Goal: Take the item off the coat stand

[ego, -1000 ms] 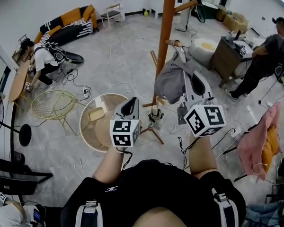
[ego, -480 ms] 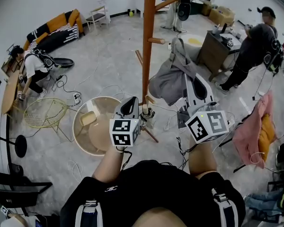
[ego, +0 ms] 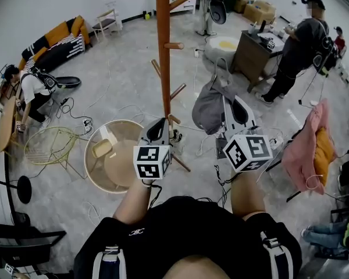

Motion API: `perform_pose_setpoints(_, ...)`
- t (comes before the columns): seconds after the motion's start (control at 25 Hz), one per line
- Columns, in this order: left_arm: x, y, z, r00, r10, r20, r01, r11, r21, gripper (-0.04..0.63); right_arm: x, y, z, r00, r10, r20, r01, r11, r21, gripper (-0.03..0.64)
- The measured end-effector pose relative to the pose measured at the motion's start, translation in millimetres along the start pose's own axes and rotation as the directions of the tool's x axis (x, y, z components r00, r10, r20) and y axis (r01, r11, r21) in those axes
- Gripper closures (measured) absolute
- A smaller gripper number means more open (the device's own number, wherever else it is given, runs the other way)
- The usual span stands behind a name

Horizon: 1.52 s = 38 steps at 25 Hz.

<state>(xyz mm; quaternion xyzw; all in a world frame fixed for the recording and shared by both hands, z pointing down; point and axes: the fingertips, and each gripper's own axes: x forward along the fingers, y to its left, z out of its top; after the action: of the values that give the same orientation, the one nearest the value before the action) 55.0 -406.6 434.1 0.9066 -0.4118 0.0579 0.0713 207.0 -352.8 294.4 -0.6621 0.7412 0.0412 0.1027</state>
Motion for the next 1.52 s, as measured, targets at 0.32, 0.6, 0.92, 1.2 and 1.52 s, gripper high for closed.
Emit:
perform_pose_setpoints(0.32,-0.7,-18.5,-6.9,1.0,-0.023,-0.011,0.024,1.0,0.014,0.578,-19.7,-29.3,-65.9,0.989,-0.082,-0.124,0.079,0.997,-0.025,0.594)
perform_pose_setpoints(0.6,-3.2,-34.5,-5.8,0.999,-0.036,-0.017,0.037,0.999,0.027,0.578,-35.6,-43.1,-110.0,0.975,-0.113,-0.19,0.116,0.993,0.004,0.594)
perform_pose_setpoints(0.92,-12.8,-36.7,-11.8,0.999,-0.032,-0.019,0.032,0.999,0.03,0.578,-44.0,-30.9,-137.8,0.962,-0.089,-0.258,0.091,0.996,-0.004,0.595)
perform_pose_setpoints(1.2,-17.8,-33.2,-8.1,1.0,-0.018,-0.018,0.018,0.999,0.027,0.578,-40.7,-26.1,-135.3,0.965,-0.072,-0.253,0.077,0.997,0.007,0.595)
perform_pose_setpoints(1.52,-25.0,-22.3,-11.8,1.0,-0.001,-0.02,0.002,1.0,0.023,0.578,-38.4,-16.9,-141.9,0.962,-0.062,-0.266,0.07,0.997,0.02,0.595)
